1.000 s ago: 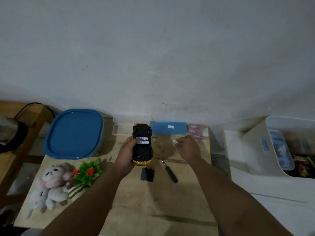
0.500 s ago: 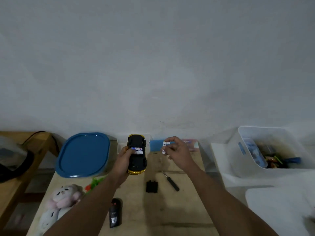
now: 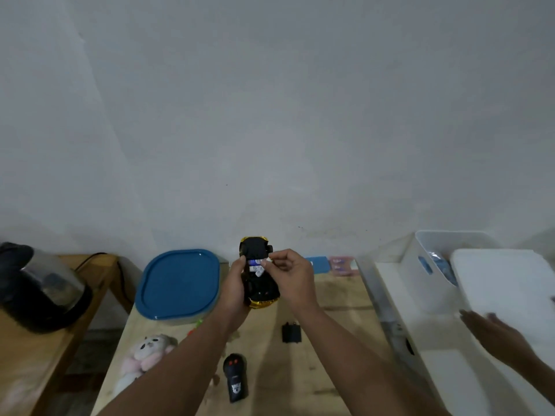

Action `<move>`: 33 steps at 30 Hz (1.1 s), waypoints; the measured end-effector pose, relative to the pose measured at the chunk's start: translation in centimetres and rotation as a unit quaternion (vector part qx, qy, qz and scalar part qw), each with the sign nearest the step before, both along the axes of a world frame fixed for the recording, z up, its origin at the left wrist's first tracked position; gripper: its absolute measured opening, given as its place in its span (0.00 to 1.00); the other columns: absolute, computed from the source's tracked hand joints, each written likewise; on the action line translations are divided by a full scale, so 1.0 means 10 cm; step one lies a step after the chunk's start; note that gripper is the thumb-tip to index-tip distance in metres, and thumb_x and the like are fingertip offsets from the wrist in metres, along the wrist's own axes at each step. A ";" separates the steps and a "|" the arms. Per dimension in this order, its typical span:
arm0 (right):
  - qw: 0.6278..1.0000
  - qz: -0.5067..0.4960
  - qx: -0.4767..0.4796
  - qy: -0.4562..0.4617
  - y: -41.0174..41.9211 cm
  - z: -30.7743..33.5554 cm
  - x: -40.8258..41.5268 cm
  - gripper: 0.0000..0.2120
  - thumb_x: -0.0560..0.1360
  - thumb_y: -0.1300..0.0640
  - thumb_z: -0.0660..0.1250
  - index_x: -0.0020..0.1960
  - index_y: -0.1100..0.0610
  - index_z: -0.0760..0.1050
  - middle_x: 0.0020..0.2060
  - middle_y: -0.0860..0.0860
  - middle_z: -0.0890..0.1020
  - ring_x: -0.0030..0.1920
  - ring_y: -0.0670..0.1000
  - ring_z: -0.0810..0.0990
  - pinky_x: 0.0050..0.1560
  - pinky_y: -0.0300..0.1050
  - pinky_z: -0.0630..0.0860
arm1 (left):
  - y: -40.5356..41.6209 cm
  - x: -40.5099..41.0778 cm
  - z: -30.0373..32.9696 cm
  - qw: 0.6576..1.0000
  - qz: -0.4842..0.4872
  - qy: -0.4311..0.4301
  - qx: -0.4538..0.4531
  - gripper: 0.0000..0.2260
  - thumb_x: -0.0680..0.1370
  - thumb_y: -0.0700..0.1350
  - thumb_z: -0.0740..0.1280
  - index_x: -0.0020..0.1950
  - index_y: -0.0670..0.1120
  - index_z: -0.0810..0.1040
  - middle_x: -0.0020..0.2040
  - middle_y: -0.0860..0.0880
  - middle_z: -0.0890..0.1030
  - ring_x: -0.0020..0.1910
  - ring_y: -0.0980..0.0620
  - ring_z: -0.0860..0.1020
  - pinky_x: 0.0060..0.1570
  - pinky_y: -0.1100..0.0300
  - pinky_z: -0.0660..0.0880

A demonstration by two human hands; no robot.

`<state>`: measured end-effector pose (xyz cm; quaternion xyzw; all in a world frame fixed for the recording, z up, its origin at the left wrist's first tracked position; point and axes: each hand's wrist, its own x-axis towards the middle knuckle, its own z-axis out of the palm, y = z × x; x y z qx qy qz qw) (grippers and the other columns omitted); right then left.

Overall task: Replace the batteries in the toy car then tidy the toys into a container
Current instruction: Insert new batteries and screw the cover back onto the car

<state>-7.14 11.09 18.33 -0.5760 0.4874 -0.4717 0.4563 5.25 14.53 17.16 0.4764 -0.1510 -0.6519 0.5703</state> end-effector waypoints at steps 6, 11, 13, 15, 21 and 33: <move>0.992 -0.073 -0.058 0.083 0.16 -0.05 0.06 0.06 0.72 0.49 0.77 0.45 0.48 0.83 0.40 0.39 0.84 0.43 0.43 0.81 0.43 0.40 0.79 | 0.06 0.01 0.00 1.000 0.016 0.023 0.001 0.24 0.88 0.56 0.53 0.66 0.43 0.81 0.52 0.41 0.88 0.47 0.44 0.88 0.41 0.52 0.84; 0.987 -0.101 -0.069 0.105 0.26 -0.01 0.15 0.07 0.71 0.50 0.77 0.46 0.43 0.80 0.44 0.39 0.82 0.46 0.42 0.78 0.44 0.36 0.76 | 0.04 0.01 -0.02 0.999 0.016 0.043 0.000 0.23 0.87 0.56 0.54 0.64 0.44 0.82 0.51 0.41 0.88 0.51 0.43 0.86 0.51 0.47 0.81; 0.984 -0.110 -0.071 0.118 0.26 0.00 0.17 0.09 0.71 0.48 0.78 0.45 0.41 0.78 0.45 0.40 0.80 0.45 0.43 0.78 0.43 0.38 0.77 | 0.02 0.02 -0.02 0.998 0.017 0.053 0.006 0.23 0.87 0.57 0.54 0.65 0.44 0.82 0.53 0.41 0.88 0.53 0.42 0.85 0.52 0.46 0.80; 0.981 -0.116 -0.075 0.137 0.25 0.00 0.16 0.09 0.70 0.47 0.78 0.44 0.40 0.78 0.45 0.41 0.78 0.44 0.43 0.78 0.42 0.38 0.78 | -0.01 0.06 -0.03 0.999 0.018 0.047 0.008 0.23 0.87 0.58 0.54 0.67 0.45 0.81 0.56 0.39 0.87 0.55 0.40 0.85 0.55 0.45 0.81; 0.973 -0.102 -0.093 0.186 0.21 -0.06 0.18 0.12 0.72 0.45 0.76 0.52 0.49 0.84 0.44 0.42 0.77 0.41 0.41 0.78 0.39 0.34 0.76 | -0.12 0.14 -0.09 0.999 0.031 0.032 0.015 0.23 0.86 0.59 0.56 0.73 0.46 0.76 0.62 0.36 0.84 0.63 0.35 0.82 0.63 0.39 0.79; 0.897 -0.044 -0.204 0.389 0.18 -0.20 0.05 0.19 0.82 0.45 0.58 0.63 0.52 0.80 0.55 0.45 0.73 0.45 0.45 0.77 0.42 0.46 0.80 | -0.24 0.11 -0.10 0.999 0.025 -0.007 0.026 0.22 0.85 0.59 0.57 0.70 0.46 0.77 0.62 0.37 0.84 0.58 0.38 0.84 0.49 0.46 0.83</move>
